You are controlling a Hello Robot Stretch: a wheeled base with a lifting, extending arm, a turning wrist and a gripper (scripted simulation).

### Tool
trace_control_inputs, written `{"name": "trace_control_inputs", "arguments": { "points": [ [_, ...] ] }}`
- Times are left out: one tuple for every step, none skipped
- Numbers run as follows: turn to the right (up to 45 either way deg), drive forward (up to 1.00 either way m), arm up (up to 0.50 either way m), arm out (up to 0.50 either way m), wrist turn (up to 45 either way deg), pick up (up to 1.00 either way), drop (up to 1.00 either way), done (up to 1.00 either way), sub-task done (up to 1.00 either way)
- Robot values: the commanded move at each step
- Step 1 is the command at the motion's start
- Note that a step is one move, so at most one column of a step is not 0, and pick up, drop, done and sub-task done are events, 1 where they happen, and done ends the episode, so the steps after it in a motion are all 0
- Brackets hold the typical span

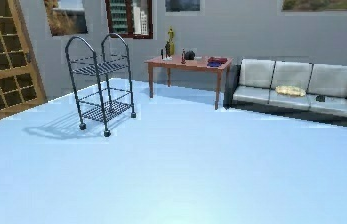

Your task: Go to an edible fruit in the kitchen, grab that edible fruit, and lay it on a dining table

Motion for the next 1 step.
{"name": "trace_control_inputs", "arguments": {
  "points": [
    [0.0,1.00,0.00,0.00,0.0,0.00,0.00,0.00,0.00]
  ]
}}
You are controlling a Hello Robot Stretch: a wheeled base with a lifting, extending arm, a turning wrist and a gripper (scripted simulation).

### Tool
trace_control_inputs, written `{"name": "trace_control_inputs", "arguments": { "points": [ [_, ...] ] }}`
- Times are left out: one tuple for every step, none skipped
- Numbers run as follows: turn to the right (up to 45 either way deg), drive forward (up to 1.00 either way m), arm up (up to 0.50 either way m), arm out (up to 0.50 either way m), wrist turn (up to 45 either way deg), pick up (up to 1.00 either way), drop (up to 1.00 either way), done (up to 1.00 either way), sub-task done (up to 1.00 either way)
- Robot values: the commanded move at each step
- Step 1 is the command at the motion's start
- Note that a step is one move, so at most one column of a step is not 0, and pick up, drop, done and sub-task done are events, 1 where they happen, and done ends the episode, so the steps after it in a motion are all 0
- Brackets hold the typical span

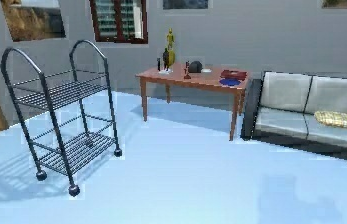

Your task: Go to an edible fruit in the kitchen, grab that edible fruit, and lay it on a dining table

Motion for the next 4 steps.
{"name": "trace_control_inputs", "arguments": {
  "points": [
    [0.0,1.00,0.00,0.00,0.0,0.00,0.00,0.00,0.00],
    [0.0,0.90,0.00,0.00,0.0,0.00,0.00,0.00,0.00],
    [-42.0,0.00,0.00,0.00,0.0,0.00,0.00,0.00,0.00],
    [39.0,0.00,0.00,0.00,0.0,0.00,0.00,0.00,0.00]
  ]
}}
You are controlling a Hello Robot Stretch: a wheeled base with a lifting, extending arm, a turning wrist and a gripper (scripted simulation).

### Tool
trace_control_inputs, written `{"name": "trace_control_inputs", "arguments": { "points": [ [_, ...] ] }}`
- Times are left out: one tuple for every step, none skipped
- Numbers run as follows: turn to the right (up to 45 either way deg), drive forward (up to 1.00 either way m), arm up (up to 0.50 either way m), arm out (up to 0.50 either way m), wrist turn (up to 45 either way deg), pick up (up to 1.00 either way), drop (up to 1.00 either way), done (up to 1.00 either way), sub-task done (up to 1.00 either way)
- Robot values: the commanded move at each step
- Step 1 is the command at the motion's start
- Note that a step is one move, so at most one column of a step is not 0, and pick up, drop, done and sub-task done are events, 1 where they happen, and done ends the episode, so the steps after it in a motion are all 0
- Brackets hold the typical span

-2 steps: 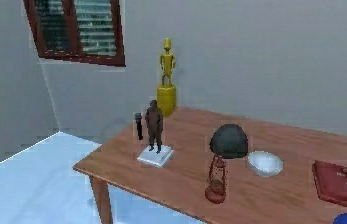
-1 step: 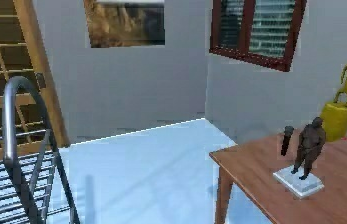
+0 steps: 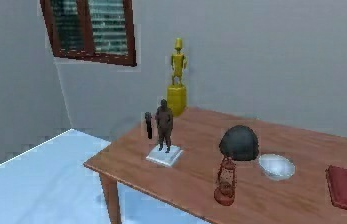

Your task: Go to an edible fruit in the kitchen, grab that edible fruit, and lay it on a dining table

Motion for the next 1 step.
{"name": "trace_control_inputs", "arguments": {
  "points": [
    [-30.0,0.00,0.00,0.00,0.0,0.00,0.00,0.00,0.00]
  ]
}}
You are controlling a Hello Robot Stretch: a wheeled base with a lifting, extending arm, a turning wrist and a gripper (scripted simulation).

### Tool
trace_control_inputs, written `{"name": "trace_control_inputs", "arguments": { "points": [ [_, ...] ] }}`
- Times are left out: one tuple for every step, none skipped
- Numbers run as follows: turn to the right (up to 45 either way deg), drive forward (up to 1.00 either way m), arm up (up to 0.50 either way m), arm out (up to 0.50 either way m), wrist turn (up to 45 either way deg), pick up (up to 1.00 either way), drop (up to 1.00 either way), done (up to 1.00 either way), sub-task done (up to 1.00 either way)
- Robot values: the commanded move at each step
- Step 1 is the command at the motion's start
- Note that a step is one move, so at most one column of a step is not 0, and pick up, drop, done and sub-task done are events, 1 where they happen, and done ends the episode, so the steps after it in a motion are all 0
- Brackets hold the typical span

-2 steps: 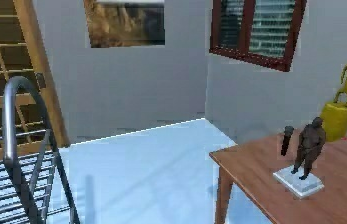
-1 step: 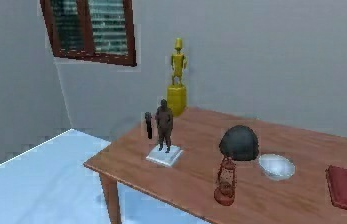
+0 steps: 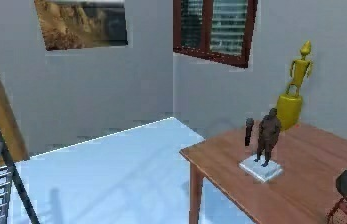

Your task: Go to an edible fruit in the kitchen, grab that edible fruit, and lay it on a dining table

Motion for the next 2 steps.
{"name": "trace_control_inputs", "arguments": {
  "points": [
    [24.0,0.00,0.00,0.00,0.0,0.00,0.00,0.00,0.00],
    [-27.0,0.00,0.00,0.00,0.0,0.00,0.00,0.00,0.00]
  ]
}}
